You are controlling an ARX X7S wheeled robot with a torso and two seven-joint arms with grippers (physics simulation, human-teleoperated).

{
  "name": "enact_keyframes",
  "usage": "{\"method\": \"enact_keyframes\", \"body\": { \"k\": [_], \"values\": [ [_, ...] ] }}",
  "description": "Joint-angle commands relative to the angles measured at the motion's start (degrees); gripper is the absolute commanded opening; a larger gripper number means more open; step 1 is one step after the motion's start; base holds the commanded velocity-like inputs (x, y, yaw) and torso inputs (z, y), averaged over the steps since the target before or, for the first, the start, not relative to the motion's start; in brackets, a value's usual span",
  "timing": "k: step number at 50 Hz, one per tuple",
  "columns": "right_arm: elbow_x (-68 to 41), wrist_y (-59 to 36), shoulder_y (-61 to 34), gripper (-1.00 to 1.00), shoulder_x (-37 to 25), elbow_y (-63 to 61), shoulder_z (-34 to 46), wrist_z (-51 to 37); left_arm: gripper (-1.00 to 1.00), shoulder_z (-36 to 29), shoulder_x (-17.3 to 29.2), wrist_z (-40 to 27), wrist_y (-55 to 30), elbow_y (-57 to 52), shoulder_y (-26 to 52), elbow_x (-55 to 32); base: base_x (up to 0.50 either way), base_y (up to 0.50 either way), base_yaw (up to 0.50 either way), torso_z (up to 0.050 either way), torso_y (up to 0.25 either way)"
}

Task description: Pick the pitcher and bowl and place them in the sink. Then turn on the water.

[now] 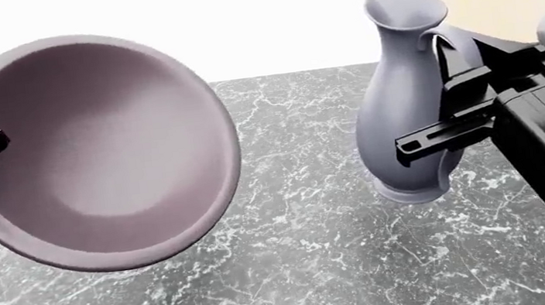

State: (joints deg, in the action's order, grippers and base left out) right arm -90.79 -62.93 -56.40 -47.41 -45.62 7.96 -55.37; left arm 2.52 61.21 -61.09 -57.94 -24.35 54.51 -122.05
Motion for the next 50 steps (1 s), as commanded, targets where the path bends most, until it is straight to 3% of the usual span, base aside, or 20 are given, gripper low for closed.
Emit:
{"method": "enact_keyframes", "body": {
  "k": [1,30,40,50],
  "values": [
    [1.12,0.12,-0.10,-1.00,-0.40,0.19,-0.69,-1.11,-1.00,0.23,-0.27,-0.27,0.77,-1.27,0.53,-0.35,-0.43,0.00,0.00,0.000,0.000],
    [1.76,0.47,-0.38,-1.00,-0.71,-0.09,0.30,-1.48,-1.00,0.04,-0.29,-0.22,1.49,-1.71,-0.44,-0.27,-0.50,0.02,0.00,0.001,0.000],
    [3.32,1.52,0.23,-1.00,-0.55,-0.99,-0.25,-0.67,-1.00,0.77,-0.42,0.29,1.87,-1.93,-1.51,0.11,-0.01,0.01,0.00,0.000,0.000],
    [3.51,1.52,0.18,-1.00,-0.75,-1.23,0.15,-0.78,-1.00,0.69,-0.67,0.45,2.14,-2.21,-1.67,0.19,-0.19,0.01,-0.48,0.000,0.000]
  ]
}}
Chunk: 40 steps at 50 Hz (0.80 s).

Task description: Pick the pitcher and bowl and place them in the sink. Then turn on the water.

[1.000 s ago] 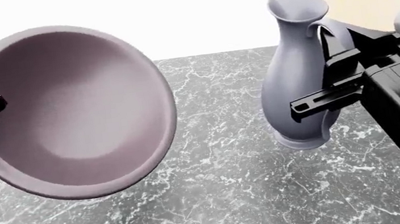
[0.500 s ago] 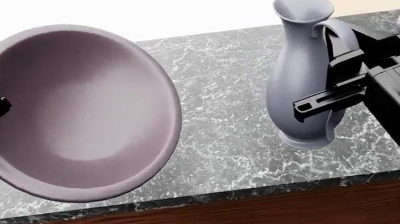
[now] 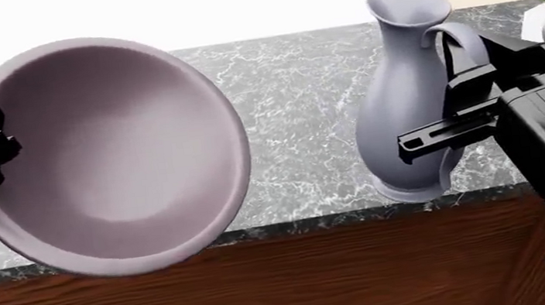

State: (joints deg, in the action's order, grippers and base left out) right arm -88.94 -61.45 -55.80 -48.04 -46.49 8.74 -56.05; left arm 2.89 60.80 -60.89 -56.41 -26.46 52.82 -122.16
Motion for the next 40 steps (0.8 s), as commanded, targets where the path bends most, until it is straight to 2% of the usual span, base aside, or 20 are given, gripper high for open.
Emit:
{"method": "enact_keyframes", "body": {
  "k": [1,40],
  "values": [
    [1.66,0.09,-0.38,-1.00,-0.16,-0.39,-0.67,-0.14,-1.00,0.22,-0.29,0.28,0.60,-0.09,0.09,0.33,-0.20,0.01,-0.50,0.000,0.000],
    [-1.51,0.69,-2.97,-1.00,-1.42,-0.65,-0.21,-2.03,-1.00,-4.19,-1.45,-0.40,0.90,0.50,6.52,-1.32,-0.20,0.04,-0.50,0.001,0.001]
  ]
}}
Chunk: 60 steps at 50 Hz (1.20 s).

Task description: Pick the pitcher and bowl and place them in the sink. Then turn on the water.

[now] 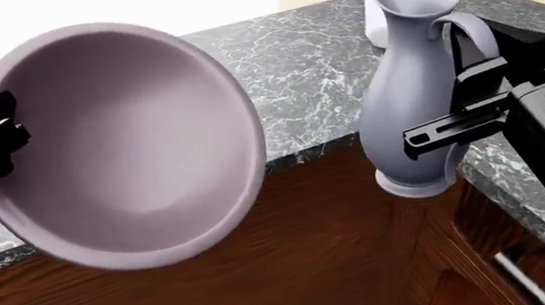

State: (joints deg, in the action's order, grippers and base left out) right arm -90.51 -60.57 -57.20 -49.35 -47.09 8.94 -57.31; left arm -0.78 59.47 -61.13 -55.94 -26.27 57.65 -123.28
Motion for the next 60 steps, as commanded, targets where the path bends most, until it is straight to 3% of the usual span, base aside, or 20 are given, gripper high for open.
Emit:
{"method": "enact_keyframes", "body": {
  "k": [1,60],
  "values": [
    [0.00,-0.23,-1.75,-1.00,-0.10,0.00,-0.32,-0.82,-1.00,-0.53,-0.10,-0.19,0.47,0.33,1.82,-0.28,-0.20,0.06,-0.50,0.000,0.000],
    [0.68,1.98,-0.01,-1.00,-1.65,-0.49,-0.98,-0.08,-1.00,-4.26,-5.28,1.37,2.21,1.48,4.83,1.84,-0.18,0.10,-0.50,0.001,0.001]
  ]
}}
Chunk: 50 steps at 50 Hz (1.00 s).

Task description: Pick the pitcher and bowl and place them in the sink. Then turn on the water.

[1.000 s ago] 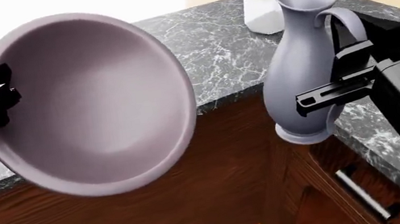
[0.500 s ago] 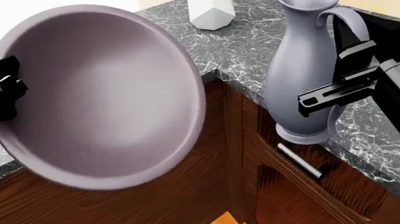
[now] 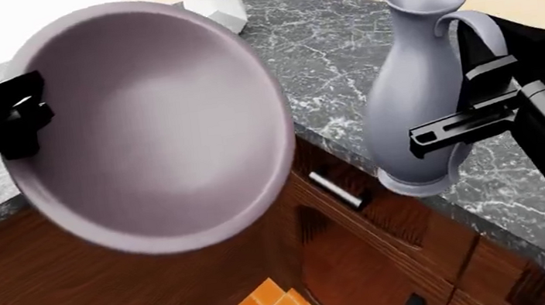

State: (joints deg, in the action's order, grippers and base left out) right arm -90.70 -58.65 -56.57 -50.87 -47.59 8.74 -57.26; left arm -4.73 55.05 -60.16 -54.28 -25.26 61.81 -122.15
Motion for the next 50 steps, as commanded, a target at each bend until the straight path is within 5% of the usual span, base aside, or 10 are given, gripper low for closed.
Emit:
{"method": "enact_keyframes", "body": {
  "k": [1,50],
  "values": [
    [0.83,0.09,-0.64,-1.00,-0.14,-0.05,-0.77,-0.12,-1.00,-0.37,-0.90,0.43,0.57,0.52,0.77,0.72,-0.16,0.13,-0.50,0.000,0.000],
    [1.29,2.19,1.57,-1.00,-1.74,-0.50,-2.11,0.59,-1.00,-1.21,-2.25,1.88,2.13,0.15,0.02,2.06,-0.13,0.15,-0.50,0.000,0.000]
  ]
}}
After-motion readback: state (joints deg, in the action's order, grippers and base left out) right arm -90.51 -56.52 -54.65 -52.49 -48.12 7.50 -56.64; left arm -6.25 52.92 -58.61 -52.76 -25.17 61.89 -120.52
